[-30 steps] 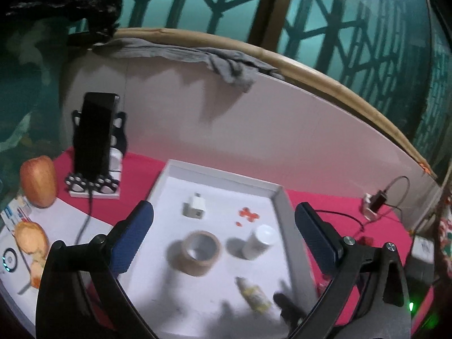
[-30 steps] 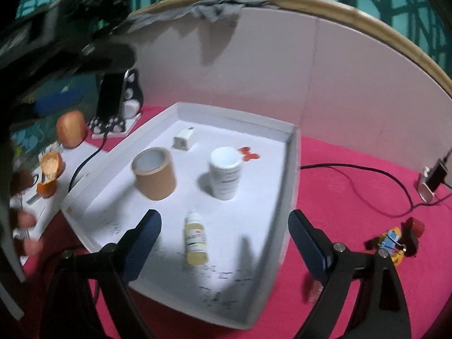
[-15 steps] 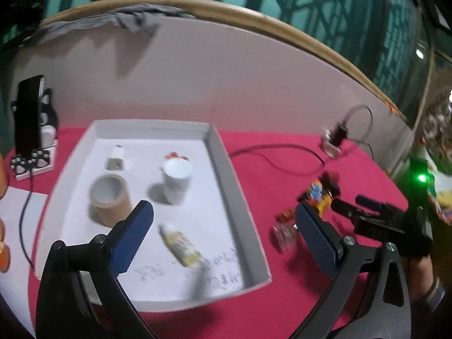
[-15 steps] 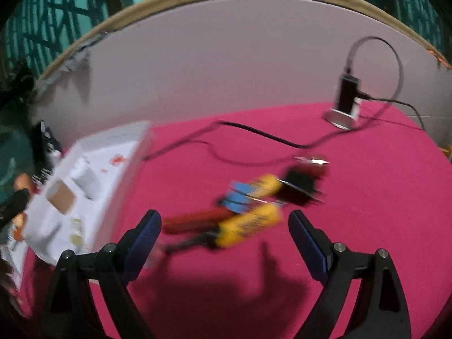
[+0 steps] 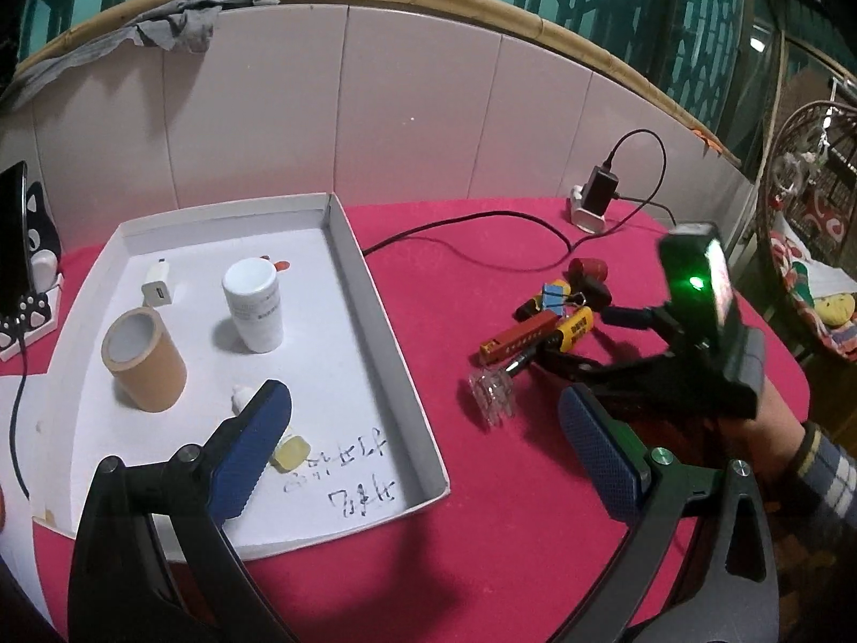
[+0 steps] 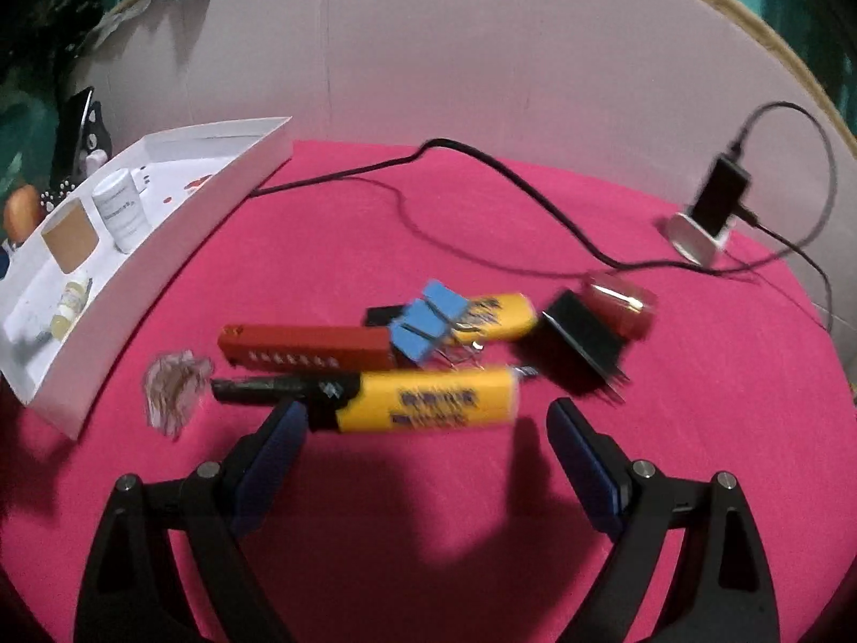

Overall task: Organize rigid objects
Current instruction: 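Withdraw both grippers from the tray toward the remaining items, then grasp the yellow lighter with the right gripper, then grasp the cartoon cat card with the left gripper while the right gripper holds the lighter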

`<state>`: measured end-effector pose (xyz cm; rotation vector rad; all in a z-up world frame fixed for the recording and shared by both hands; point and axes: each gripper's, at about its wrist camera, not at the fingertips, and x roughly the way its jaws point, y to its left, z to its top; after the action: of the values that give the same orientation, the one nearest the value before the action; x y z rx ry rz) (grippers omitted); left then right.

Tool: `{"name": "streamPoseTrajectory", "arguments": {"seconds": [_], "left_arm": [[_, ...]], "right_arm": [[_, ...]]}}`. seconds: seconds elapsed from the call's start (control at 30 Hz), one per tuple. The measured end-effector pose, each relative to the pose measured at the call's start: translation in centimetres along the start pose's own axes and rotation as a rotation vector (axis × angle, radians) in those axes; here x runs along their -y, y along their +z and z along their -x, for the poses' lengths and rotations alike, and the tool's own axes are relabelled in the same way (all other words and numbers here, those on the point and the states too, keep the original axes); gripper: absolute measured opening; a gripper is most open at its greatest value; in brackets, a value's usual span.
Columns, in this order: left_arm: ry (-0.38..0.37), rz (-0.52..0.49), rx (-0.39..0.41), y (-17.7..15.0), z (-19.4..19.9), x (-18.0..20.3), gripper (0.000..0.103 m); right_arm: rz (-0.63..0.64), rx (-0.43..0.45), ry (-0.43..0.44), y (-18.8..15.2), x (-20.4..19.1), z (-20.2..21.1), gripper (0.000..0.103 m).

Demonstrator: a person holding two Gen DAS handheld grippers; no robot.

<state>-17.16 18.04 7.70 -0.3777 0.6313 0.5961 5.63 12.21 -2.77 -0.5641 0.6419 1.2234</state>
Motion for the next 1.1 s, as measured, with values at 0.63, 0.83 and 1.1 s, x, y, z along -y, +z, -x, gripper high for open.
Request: {"name": "streamPoseTrajectory", "arguments": {"seconds": [0.63, 0.83, 1.1], "left_arm": [[-0.062, -0.166, -0.155, 0.0, -5.4, 5.2, 0.088], [-0.005, -0.179, -0.236, 0.1, -9.1, 7.0, 0.07], [0.058, -0.208, -0.251, -0.5, -11.0, 7.8, 0.036]], "right_arm": [[-0.316, 0.117, 0.069, -7.0, 6.4, 6.5, 0.081], [-0.35, 0.105, 0.09, -6.9, 6.4, 5.8, 0.081], [-0.403, 0.09, 0.119, -7.7, 7.5, 5.9, 0.081]]}}
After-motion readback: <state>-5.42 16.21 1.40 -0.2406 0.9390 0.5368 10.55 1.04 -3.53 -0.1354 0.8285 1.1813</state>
